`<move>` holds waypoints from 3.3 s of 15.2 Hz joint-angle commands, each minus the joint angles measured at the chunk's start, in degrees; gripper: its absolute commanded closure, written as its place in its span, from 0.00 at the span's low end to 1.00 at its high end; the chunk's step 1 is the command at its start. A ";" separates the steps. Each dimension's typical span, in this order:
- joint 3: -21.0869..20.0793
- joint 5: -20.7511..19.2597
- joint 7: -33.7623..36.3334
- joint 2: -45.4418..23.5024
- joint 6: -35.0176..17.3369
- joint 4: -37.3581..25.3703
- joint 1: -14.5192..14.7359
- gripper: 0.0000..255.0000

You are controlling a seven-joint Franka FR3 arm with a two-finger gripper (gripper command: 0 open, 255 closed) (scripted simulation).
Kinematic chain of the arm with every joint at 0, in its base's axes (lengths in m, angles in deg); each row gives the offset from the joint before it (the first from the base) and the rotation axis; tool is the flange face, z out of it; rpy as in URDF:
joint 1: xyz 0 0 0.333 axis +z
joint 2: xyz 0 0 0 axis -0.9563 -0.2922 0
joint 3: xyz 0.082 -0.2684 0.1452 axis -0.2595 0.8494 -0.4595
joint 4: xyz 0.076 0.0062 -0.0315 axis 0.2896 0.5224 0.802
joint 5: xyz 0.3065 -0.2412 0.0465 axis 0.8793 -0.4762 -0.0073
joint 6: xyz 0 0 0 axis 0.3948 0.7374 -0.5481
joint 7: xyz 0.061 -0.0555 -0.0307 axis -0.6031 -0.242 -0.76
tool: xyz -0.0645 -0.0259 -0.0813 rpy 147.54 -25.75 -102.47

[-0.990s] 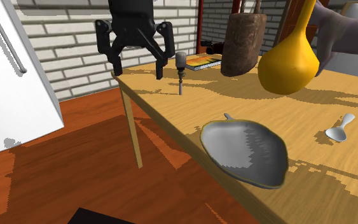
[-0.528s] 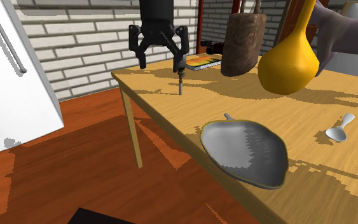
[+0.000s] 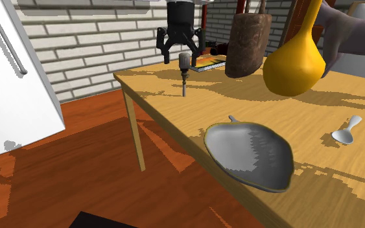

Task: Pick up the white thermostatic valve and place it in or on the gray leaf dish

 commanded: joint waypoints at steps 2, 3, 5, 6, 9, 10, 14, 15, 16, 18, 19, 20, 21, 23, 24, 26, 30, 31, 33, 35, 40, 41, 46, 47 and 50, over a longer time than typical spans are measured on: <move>0.45 -0.88 2.13 -7.36 2.18 -8.96 0.02 0.00; 0.65 -1.17 2.73 -10.21 3.28 -12.73 0.07 0.00; 0.83 -1.30 3.08 -11.73 3.14 -13.99 0.09 0.00; 0.84 -1.28 3.07 -11.43 2.23 -12.78 0.05 0.00; 0.86 -1.22 3.06 -10.73 -0.38 -9.47 -0.05 0.00; 0.86 -1.20 3.06 -10.53 -1.24 -8.42 -0.09 0.00; 0.87 -1.18 3.06 -10.26 -2.56 -6.82 -0.13 0.00; 0.87 -1.18 3.06 -10.26 -2.56 -6.83 -0.13 0.00; 0.87 -1.18 3.06 -10.26 -2.56 -6.83 -0.13 0.00; 0.87 -1.18 3.06 -10.26 -2.56 -6.83 -0.13 0.00; 0.87 -1.18 3.06 -10.27 -2.55 -6.85 -0.13 0.00; 0.87 -1.18 3.06 -10.27 -2.55 -6.85 -0.13 1.00; 0.87 -1.18 3.06 -10.27 -2.55 -6.85 -0.13 1.00; 0.87 -1.18 3.06 -10.27 -2.55 -6.85 -0.13 1.00; 0.87 -1.18 3.06 -10.27 -2.55 -6.85 -0.13 1.00; 0.87 -1.18 3.06 -10.26 -2.55 -6.84 -0.13 1.00; 0.87 -1.18 3.05 -10.28 -1.79 -7.62 -0.12 1.00; 0.86 -1.18 3.04 -10.30 -1.00 -8.43 -0.10 1.00; 0.85 -1.19 3.03 -10.45 0.60 -10.18 -0.06 1.00; 0.84 -1.20 3.02 -10.64 2.24 -12.01 -0.02 1.00; 0.81 -1.28 3.01 -11.46 6.50 -17.09 0.13 1.00; 0.81 -1.31 3.00 -11.69 7.39 -18.20 0.16 1.00; 0.79 -1.47 3.01 -13.24 12.09 -24.45 0.40 1.00; 0.78 -1.52 3.01 -13.65 13.09 -25.86 0.46 1.00; 0.78 -1.68 3.02 -15.13 16.29 -30.53 0.67 1.00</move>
